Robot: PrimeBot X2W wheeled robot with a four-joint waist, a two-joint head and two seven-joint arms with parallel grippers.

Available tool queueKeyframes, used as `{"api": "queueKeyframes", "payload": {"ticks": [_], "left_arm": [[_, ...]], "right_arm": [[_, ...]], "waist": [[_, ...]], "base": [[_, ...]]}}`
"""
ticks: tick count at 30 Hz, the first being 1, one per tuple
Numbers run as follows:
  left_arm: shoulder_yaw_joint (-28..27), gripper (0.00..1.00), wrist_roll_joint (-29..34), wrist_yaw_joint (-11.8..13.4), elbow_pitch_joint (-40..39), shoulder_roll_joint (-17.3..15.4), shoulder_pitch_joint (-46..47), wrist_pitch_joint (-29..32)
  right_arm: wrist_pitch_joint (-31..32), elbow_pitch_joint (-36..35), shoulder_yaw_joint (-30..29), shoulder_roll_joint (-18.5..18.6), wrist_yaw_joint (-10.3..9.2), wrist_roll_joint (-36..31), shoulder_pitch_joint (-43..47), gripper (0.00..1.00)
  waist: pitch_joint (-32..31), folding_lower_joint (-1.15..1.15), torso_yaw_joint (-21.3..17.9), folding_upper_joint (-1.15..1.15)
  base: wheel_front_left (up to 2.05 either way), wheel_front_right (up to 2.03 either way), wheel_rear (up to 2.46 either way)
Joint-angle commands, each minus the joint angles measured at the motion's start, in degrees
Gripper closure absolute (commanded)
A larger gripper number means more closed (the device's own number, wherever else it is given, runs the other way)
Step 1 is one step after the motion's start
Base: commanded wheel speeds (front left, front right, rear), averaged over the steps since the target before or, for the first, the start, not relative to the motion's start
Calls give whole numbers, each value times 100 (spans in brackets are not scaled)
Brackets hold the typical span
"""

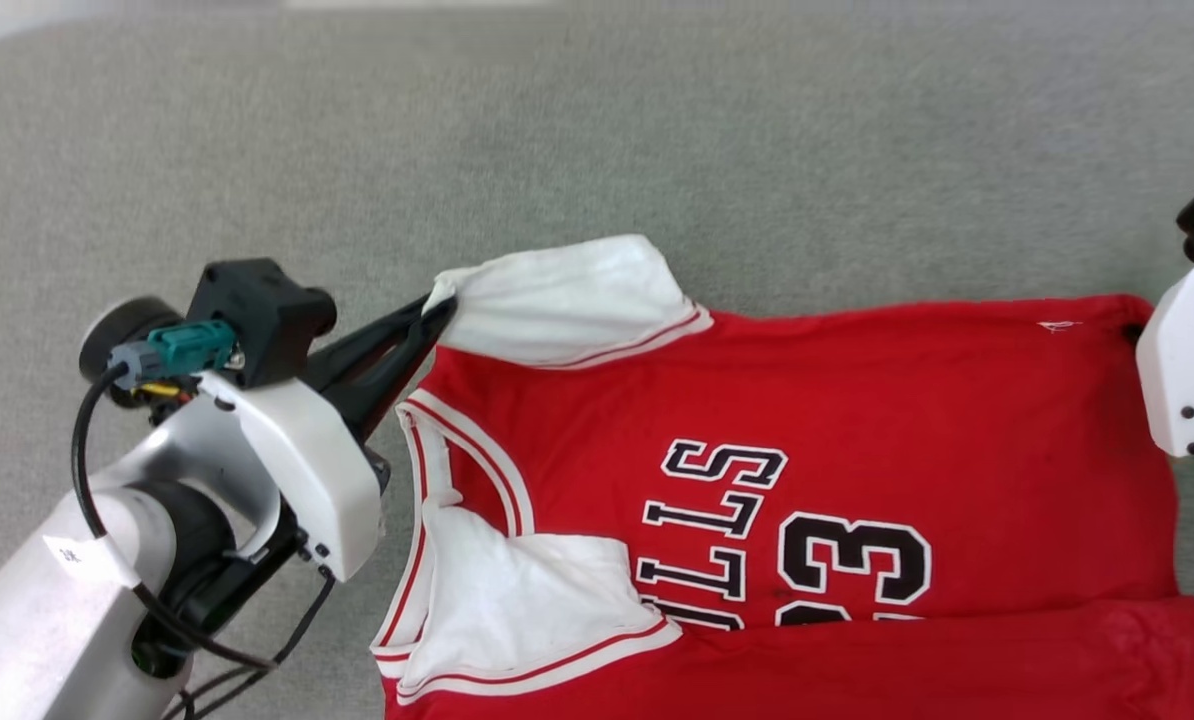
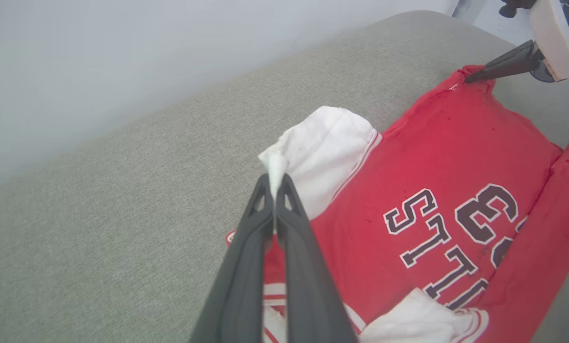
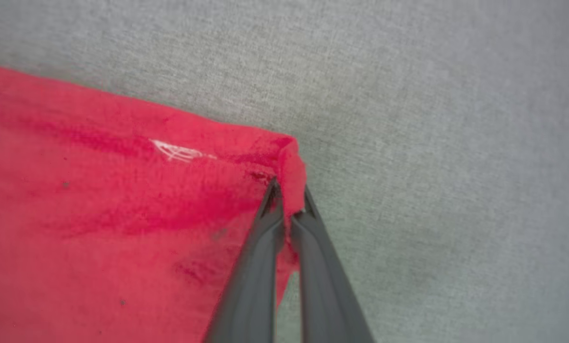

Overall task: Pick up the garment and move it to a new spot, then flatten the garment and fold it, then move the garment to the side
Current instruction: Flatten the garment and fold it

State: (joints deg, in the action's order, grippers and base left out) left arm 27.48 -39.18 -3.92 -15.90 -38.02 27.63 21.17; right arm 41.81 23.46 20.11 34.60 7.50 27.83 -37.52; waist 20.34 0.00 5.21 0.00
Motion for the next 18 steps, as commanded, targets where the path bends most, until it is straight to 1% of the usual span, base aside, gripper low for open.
{"api": "queueKeyframes", "payload": {"ticks": [1, 4, 5, 8, 14, 18], "left_arm": [[-30, 100, -31, 46, 36, -36, -167, -75], [-36, 100, -85, 129, 23, -63, -424, -130], [-33, 100, -105, 212, -15, -77, -640, -171], [27, 100, -153, 356, -88, -105, -1075, -183], [60, 100, -271, 652, -195, -227, -1962, -298], [79, 100, -347, 746, -141, -318, -2478, -417]], "right_arm": [[-110, -26, -81, 15, -3, 48, 119, 100], [-288, -133, -228, 28, -4, 149, 333, 100], [-393, -254, -329, 45, -4, 201, 545, 100], [-574, -473, -464, 25, -3, 219, 1021, 100], [-877, -1001, -876, -104, -3, 245, 2141, 100], [-1033, -1362, -1102, -260, -3, 270, 2849, 100]], "waist": [[-275, 0, -110, 0], [-543, 0, -145, 0], [-712, 0, -155, 0], [-949, 0, -169, 0], [-1193, 0, -162, 0], [-1271, 0, -141, 0]], "base": [[0, 0, 0], [0, 0, 0], [0, 0, 0], [0, 0, 0], [0, 0, 0], [0, 0, 0]]}}
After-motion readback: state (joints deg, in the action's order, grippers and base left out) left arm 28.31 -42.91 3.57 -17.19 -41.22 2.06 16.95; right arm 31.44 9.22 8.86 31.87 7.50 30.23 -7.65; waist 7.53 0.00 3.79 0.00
